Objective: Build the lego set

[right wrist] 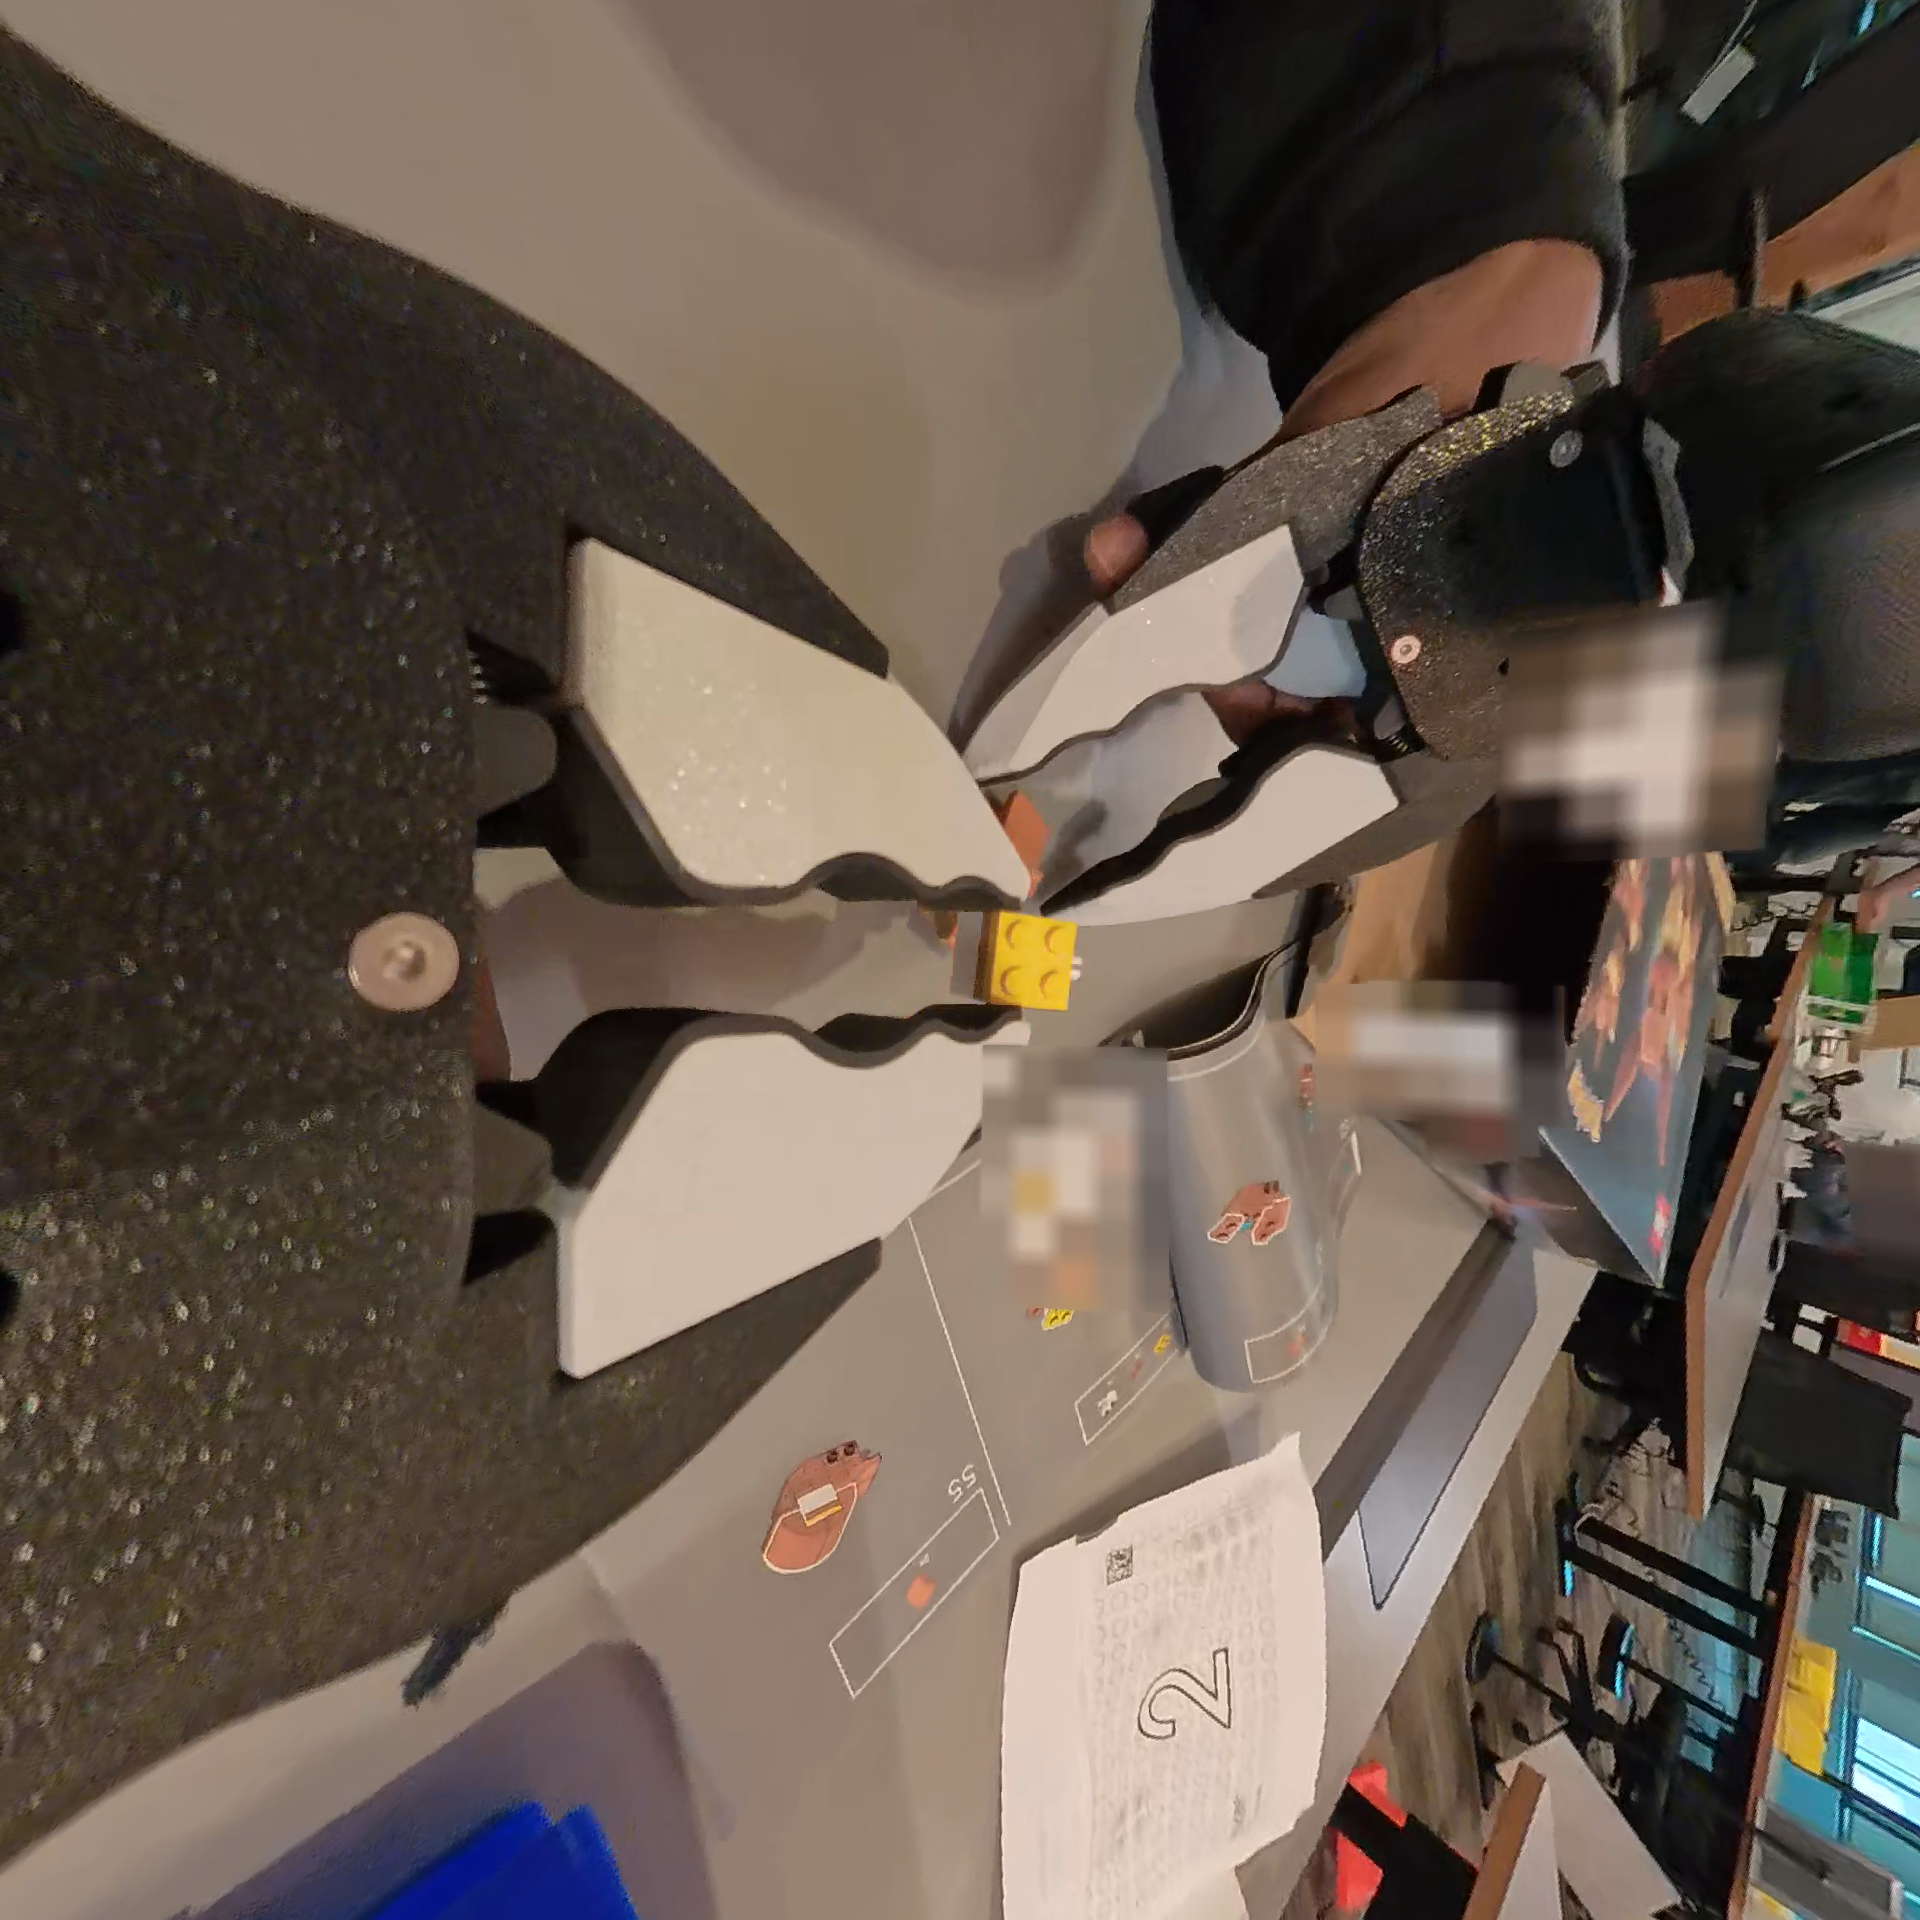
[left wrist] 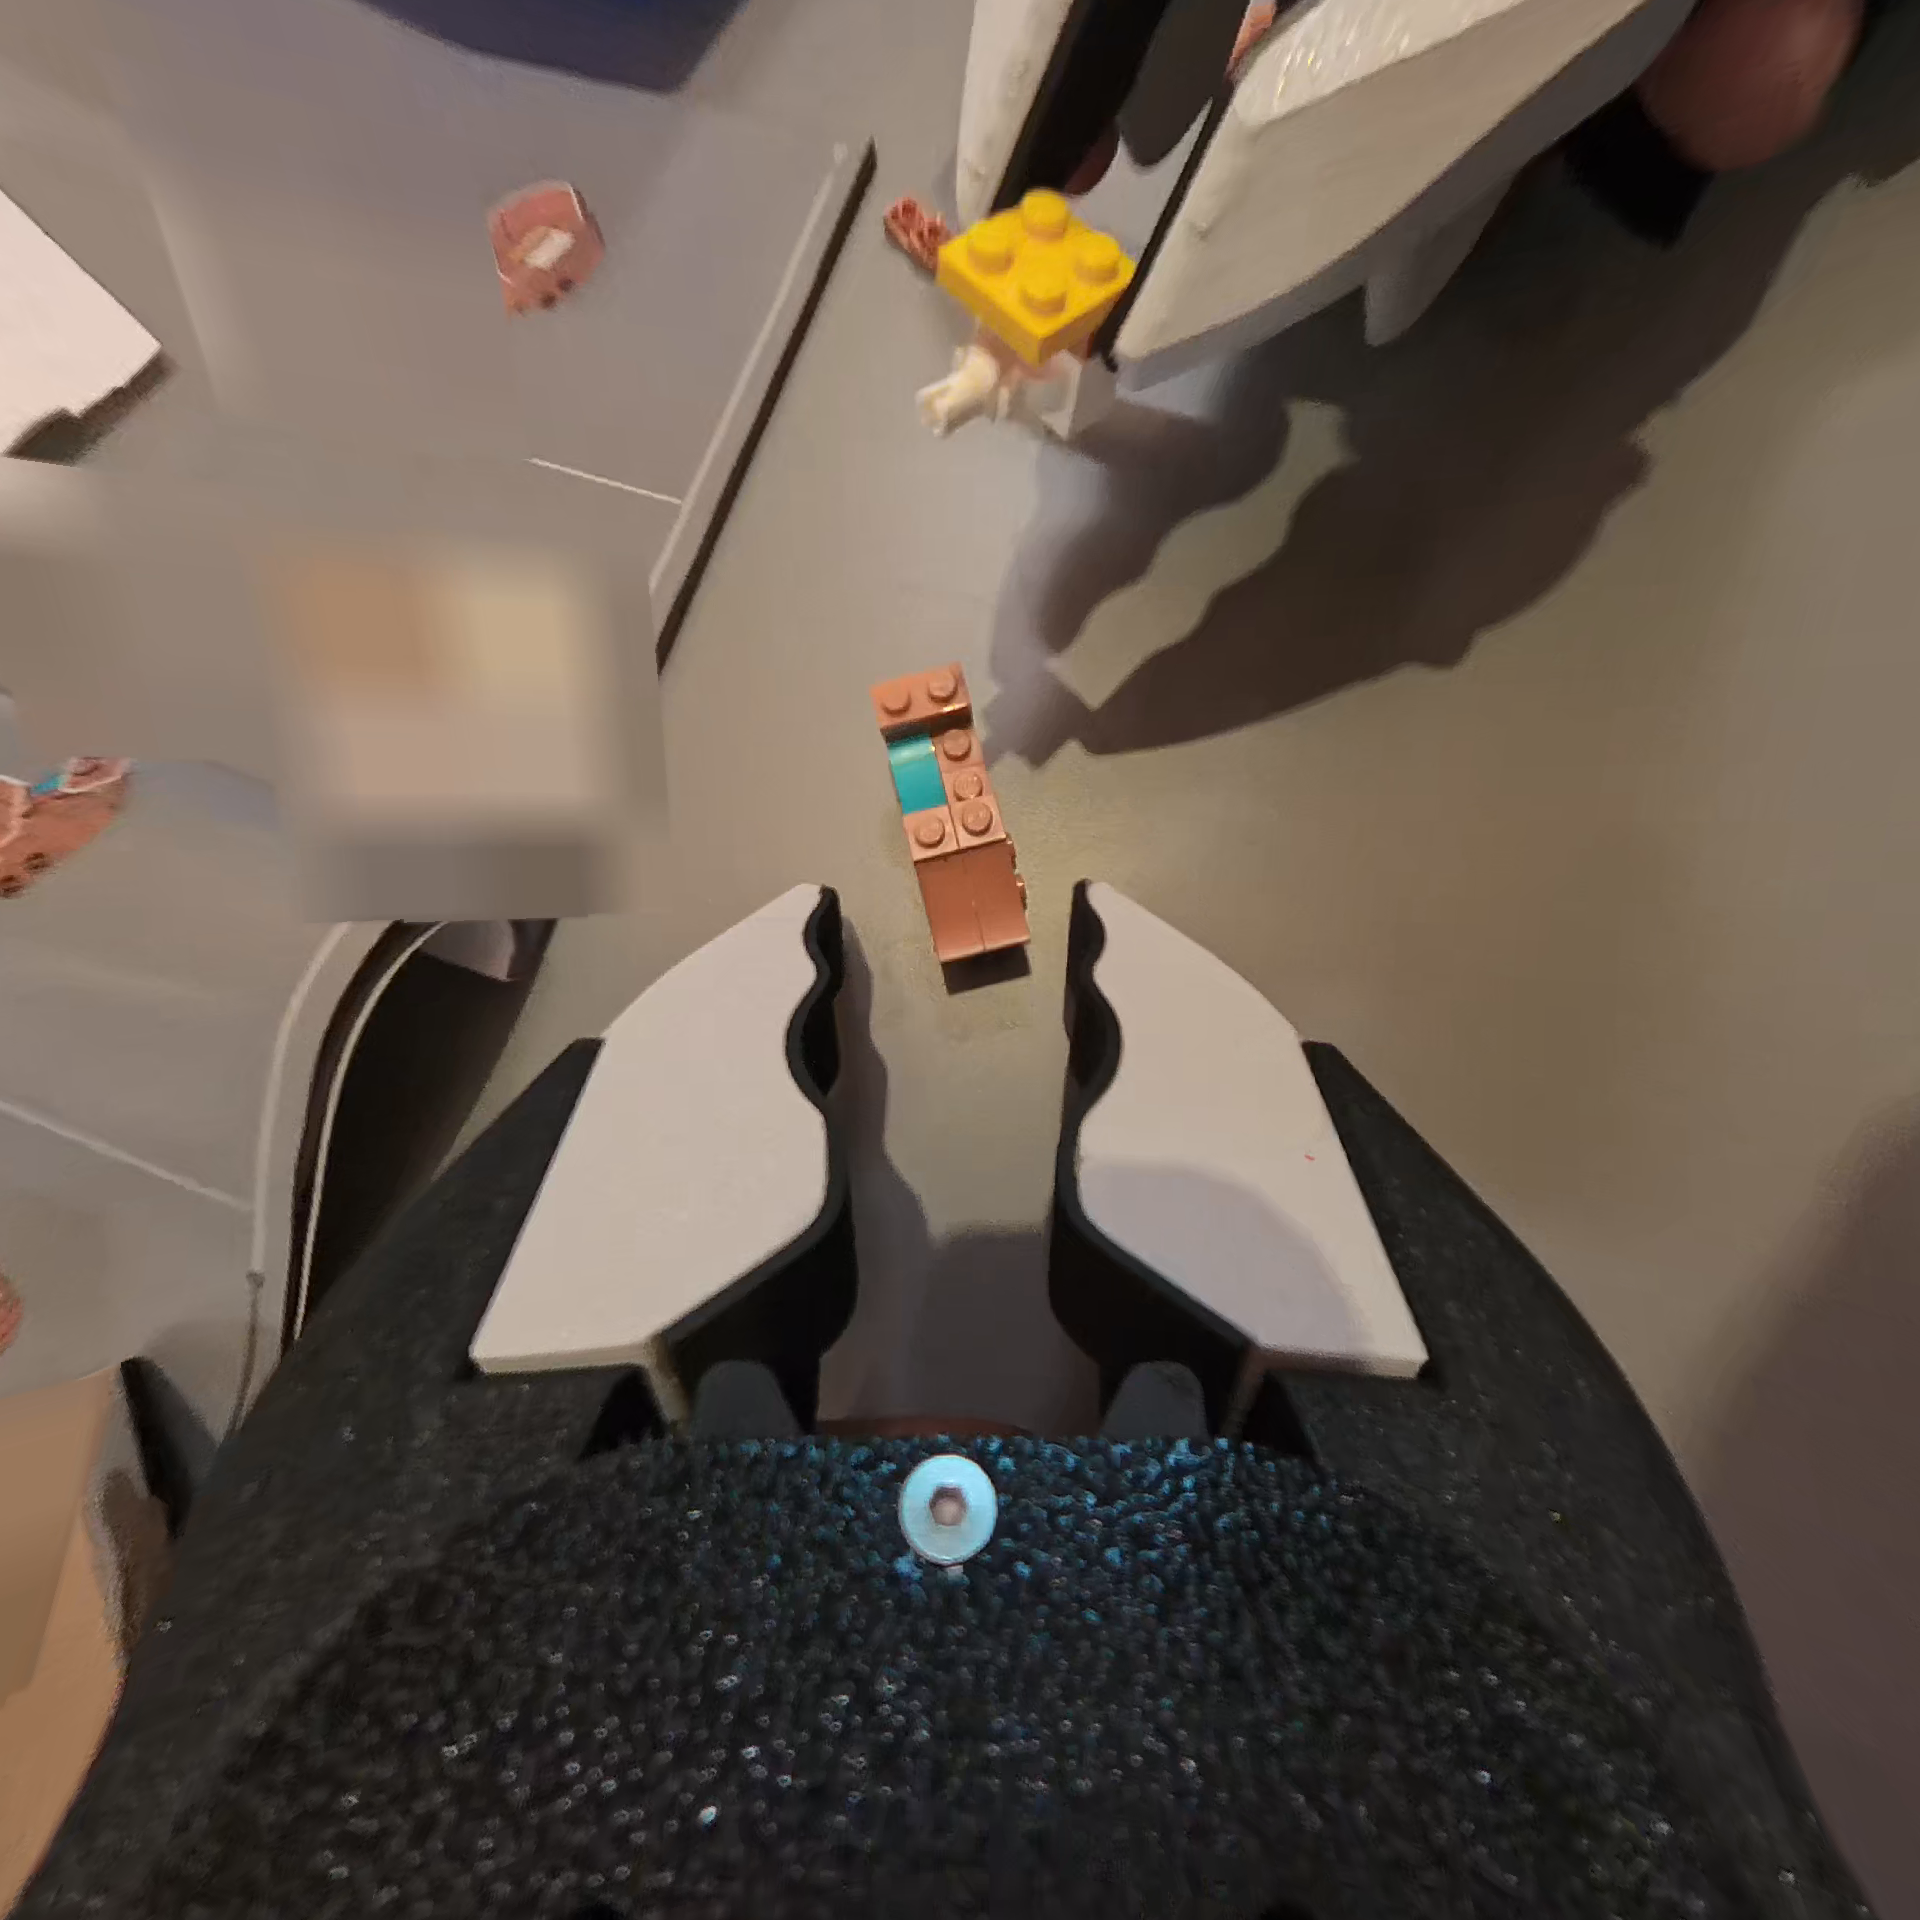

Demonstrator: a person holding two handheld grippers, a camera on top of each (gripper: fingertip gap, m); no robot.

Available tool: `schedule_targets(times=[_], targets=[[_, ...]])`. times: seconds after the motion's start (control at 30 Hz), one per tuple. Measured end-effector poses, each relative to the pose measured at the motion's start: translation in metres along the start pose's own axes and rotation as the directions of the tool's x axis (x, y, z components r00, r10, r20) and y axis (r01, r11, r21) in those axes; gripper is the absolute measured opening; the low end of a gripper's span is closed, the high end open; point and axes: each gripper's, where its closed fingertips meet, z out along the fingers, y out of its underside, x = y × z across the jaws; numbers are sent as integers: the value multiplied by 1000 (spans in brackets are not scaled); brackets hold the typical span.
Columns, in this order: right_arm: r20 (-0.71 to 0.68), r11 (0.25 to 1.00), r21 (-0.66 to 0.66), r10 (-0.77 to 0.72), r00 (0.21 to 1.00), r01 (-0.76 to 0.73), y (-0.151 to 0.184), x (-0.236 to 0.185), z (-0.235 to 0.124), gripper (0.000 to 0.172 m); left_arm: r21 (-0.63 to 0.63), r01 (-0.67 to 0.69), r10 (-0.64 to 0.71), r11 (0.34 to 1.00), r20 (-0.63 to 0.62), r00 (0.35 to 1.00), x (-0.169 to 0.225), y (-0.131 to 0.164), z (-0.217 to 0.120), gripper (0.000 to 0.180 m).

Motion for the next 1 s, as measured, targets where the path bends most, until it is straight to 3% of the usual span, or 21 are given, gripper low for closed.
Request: schedule_targets(times=[0.17, 0.53, 1.0], targets=[[-33, 999, -27, -17, 999, 16, 4, 2, 3, 16, 18, -26, 25, 1000, 47, 999, 0, -5, 7, 19], [-132, 987, -148, -75, 988, 55, 15, 3, 17, 16, 34, 66, -71, 997, 165, 984, -4, -15, 14, 18], [-183, 972, -231, -88, 979, 45, 19, -1, 37, 16, 72, 123, -133, 990, 170, 976, -8, -16, 12, 17]])
